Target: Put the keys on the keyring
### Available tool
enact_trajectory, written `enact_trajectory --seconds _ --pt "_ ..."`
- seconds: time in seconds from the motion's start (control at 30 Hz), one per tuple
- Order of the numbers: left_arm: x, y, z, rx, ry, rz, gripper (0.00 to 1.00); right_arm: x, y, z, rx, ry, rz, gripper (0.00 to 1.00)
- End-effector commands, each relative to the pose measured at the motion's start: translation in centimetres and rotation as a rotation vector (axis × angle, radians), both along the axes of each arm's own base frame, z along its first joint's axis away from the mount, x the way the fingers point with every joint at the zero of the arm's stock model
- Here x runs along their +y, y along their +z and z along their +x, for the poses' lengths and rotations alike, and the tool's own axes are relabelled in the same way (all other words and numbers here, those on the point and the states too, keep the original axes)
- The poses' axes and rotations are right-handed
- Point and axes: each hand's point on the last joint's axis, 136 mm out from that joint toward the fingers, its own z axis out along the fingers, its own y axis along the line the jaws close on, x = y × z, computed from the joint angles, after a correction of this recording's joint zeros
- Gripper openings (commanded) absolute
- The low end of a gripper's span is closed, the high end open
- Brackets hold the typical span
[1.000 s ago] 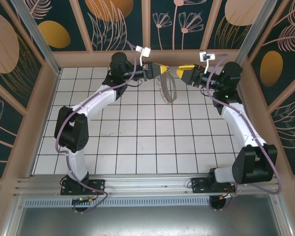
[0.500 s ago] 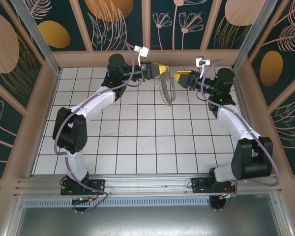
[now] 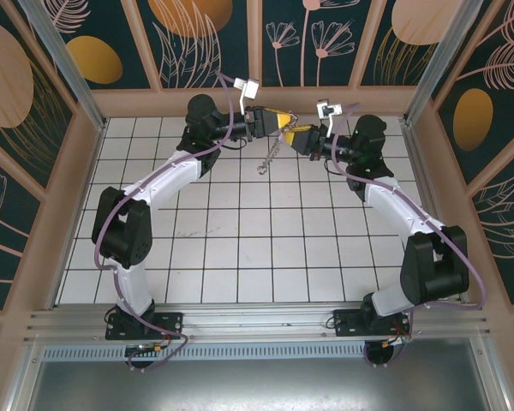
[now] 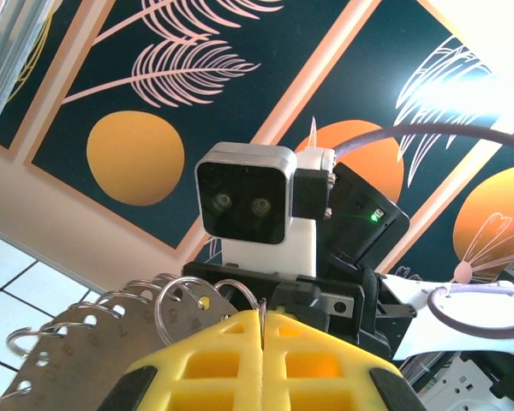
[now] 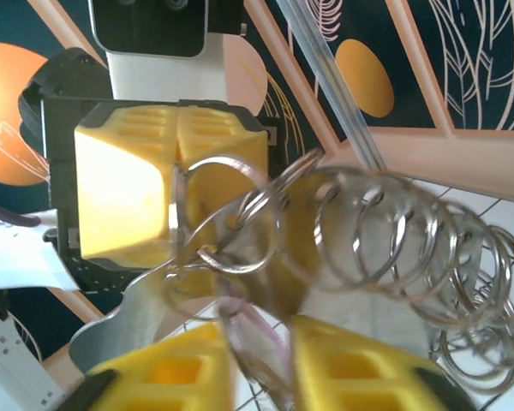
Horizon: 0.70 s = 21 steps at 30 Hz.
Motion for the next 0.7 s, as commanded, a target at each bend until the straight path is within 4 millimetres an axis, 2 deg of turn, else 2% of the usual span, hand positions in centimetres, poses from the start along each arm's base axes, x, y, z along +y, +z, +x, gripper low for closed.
enact_trajectory --seconds 0.0,0.07,0.27,0.5,0.63,0.67 --pt "0.5 3.2 -1.9 -0.097 -0.021 -0.055 0.0 0.7 1.0 -1.1 -0.048 0.036 0.002 0.07" --pt "0.5 3.3 -1.8 -0.098 -0.016 -0.058 0.0 0.8 0.9 -1.7 -0.047 0.037 0.003 0.0" --pt "0.4 3.3 -1.8 -0.096 -0.016 -0.065 0.0 1.5 1.1 -2.7 -0.045 0.041 0.019 0.0" --pt "0.4 3.3 -1.9 -0.088 -0.008 -0.081 0.0 2.2 1.2 -1.2 -0.008 0.003 0.048 0.0" --pt "0.8 3.8 -1.9 -0.074 0.017 -0.121 0.0 1.4 1.0 -1.3 0.013 -0.052 0.055 0.31" --pt "0.9 3.9 -1.9 -0.068 0.021 -0.131 0.0 1.1 1.1 -1.5 0.012 -0.064 0.059 0.34"
